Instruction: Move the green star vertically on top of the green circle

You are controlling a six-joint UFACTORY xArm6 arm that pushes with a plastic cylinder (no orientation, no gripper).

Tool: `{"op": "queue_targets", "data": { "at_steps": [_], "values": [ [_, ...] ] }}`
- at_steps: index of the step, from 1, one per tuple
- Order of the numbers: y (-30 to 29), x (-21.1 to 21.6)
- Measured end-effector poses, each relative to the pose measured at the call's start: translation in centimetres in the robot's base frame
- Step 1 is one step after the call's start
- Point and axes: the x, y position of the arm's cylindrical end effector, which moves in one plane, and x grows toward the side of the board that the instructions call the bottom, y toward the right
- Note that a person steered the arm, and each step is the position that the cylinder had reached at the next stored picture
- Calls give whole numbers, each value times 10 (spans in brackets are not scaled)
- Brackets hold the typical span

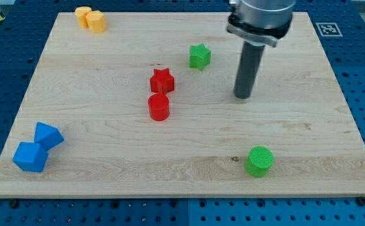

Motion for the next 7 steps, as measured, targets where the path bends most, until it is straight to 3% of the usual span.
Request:
{"op": "queue_targets", "data": {
  "at_steps": [1, 4, 5, 7],
  "values": [
    [10, -11],
    [-15, -129],
    [-48, -146],
    [-59, -151]
  ]
}}
